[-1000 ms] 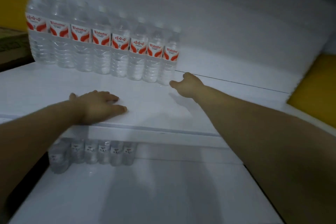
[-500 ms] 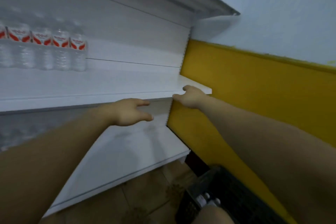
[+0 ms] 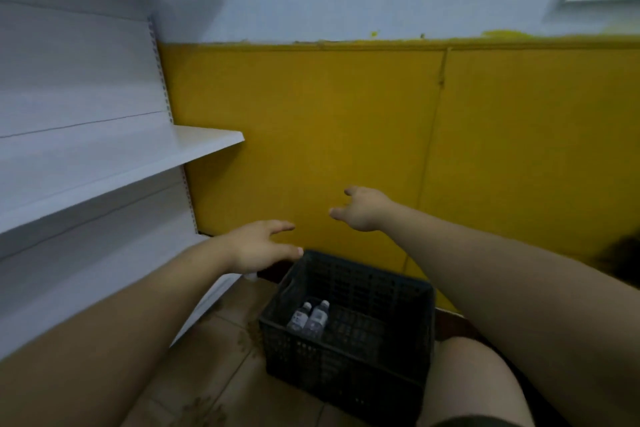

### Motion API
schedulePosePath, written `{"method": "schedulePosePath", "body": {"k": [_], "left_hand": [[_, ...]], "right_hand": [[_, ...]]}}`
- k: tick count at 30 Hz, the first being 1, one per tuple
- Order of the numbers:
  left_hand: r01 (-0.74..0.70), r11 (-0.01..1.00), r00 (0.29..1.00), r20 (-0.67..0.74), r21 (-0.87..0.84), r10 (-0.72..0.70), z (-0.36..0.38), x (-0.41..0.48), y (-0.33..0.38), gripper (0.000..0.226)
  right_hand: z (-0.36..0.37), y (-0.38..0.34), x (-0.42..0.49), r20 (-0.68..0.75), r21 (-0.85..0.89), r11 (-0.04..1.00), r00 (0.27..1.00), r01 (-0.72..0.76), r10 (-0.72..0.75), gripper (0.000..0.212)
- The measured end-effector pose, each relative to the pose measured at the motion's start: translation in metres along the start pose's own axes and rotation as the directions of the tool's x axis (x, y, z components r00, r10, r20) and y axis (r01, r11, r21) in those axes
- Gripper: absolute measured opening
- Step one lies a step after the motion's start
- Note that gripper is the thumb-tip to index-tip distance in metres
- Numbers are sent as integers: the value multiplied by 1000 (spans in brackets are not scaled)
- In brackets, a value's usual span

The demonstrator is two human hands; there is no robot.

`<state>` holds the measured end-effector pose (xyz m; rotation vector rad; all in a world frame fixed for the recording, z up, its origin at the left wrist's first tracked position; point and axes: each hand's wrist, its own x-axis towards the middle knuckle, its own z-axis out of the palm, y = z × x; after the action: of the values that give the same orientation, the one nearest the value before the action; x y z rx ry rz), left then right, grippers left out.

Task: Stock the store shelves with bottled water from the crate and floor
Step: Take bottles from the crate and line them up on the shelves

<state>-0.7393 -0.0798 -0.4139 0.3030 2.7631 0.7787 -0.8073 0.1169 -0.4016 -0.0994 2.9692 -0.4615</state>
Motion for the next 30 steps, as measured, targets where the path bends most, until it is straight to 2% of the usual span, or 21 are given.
{"method": "schedulePosePath", "body": {"k": [6, 10, 14, 20, 25, 30], "left_hand": [[-34, 998, 979, 203, 56, 22, 50, 45, 8, 76], [26, 1000, 956, 291, 16, -29, 71, 73, -9, 74], [118, 991, 939, 332, -66, -89, 95, 105, -32, 71], [173, 982, 893, 433, -78, -123, 132, 159, -75, 60], [284, 954, 870, 444, -91, -217, 171, 216, -121, 55], [384, 919, 816, 499, -88, -293, 222, 283, -175, 61]], "right_hand": [[32, 72, -5, 65, 103, 986, 990, -133, 127, 77], [56, 103, 7, 141, 116, 970, 970, -213, 196, 79], [81, 116, 35, 229, 136, 954, 946, -266, 231, 78], [142, 124, 92, 361, 130, 948, 904, -290, 227, 76], [201, 139, 156, 497, 160, 915, 831, -371, 250, 74], [265, 159, 229, 558, 216, 870, 788, -443, 262, 70]]}}
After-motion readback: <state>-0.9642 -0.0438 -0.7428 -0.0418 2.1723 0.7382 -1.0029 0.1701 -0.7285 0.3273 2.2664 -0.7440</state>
